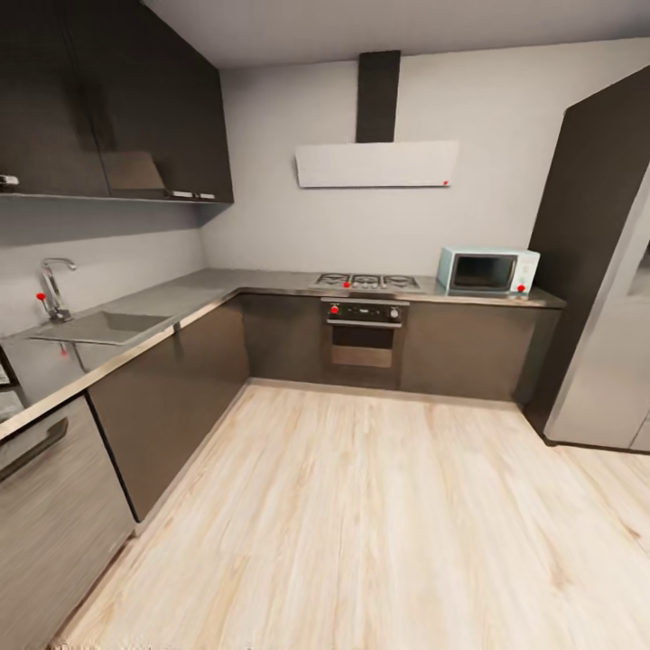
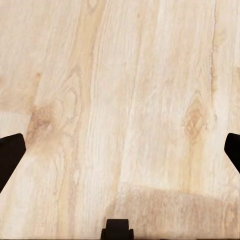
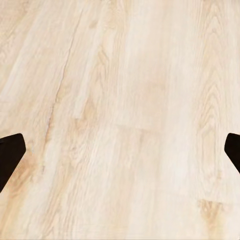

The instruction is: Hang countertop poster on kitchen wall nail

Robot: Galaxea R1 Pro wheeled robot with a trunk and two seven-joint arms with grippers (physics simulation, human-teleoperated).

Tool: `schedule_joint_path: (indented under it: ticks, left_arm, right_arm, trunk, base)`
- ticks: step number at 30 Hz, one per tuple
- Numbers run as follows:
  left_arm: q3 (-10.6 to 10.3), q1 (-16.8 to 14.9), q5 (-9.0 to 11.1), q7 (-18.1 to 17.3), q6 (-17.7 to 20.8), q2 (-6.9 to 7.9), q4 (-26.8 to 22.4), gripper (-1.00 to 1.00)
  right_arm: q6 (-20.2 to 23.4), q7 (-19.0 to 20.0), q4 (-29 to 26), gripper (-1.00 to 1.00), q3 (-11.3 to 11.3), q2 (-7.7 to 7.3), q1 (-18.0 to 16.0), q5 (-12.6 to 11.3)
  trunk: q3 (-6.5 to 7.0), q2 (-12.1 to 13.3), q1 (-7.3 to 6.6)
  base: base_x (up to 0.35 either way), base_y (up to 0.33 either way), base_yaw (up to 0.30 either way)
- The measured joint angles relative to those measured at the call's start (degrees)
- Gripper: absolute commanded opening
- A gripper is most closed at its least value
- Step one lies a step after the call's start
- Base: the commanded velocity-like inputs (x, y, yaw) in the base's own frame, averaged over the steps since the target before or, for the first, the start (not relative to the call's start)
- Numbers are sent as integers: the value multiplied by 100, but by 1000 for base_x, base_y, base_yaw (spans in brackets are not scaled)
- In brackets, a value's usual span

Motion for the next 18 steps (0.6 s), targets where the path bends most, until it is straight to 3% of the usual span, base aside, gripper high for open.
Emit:
schedule_joint_path:
  ticks: [5,18]
  left_arm:
    - [2,0,0,-3,22,-2,6,100]
    - [3,-1,8,-4,30,-3,7,100]
  right_arm:
    - [3,16,2,100,5,1,2,3]
    - [3,32,100,100,9,-8,3,2]
  trunk:
    - [-2,0,-2]
    - [-2,0,-2]
  base:
    - [178,-159,115]
    - [261,-203,8]
